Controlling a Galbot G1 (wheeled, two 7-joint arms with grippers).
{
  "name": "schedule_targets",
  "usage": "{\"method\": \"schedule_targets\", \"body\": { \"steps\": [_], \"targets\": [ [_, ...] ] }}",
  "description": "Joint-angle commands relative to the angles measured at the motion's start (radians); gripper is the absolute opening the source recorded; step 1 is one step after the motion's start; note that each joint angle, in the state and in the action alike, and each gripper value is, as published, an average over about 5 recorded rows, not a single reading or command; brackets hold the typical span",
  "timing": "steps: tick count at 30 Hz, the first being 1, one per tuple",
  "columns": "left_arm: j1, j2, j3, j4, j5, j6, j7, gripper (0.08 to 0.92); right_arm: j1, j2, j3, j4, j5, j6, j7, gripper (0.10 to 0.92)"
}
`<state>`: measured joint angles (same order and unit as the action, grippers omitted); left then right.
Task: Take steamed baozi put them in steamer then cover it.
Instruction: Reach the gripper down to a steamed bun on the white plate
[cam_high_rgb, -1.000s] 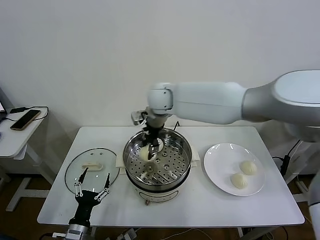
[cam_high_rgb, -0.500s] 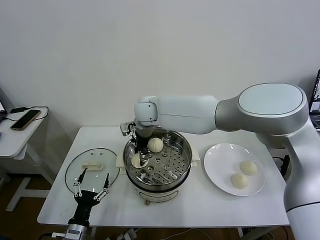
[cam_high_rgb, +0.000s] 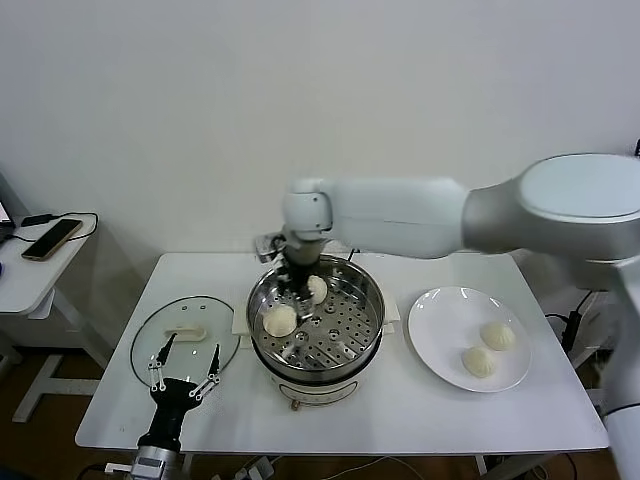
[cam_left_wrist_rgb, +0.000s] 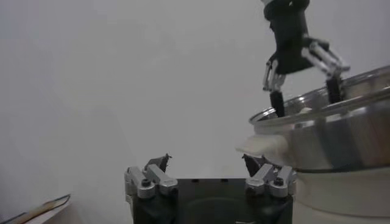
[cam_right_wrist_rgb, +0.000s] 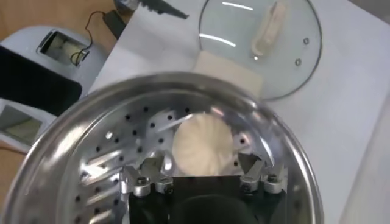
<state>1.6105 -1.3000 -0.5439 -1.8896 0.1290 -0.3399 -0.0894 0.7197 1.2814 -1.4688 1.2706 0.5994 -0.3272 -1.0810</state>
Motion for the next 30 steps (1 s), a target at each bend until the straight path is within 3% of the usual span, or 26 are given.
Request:
{"method": "schedule_targets", "body": {
  "steps": [1,7,14,30],
  "targets": [
    [0.000,0.001,0.004,-0.001,0.002,0.001,0.001,0.823,0.060,-0.456,0.134,0.129,-0.183,0.086,-0.173,0.823],
    [0.001,0.002,0.006,-0.004,0.004,0.003,0.001,0.823,-0.033,-0.692,0.200,0.108,-0.306,0.160,-0.227,0.823],
    [0.001,-0.005,0.013,-0.003,0.012,0.006,0.001,0.823,-0.202,-0.804,0.233,0.052,-0.418,0.226,-0.266,0.823],
    [0.022,-0.021,-0.007,-0.010,0.022,0.009,0.001,0.823,-0.660,-0.686,0.515,-0.128,-0.598,0.260,-0.129,0.823]
  ]
}}
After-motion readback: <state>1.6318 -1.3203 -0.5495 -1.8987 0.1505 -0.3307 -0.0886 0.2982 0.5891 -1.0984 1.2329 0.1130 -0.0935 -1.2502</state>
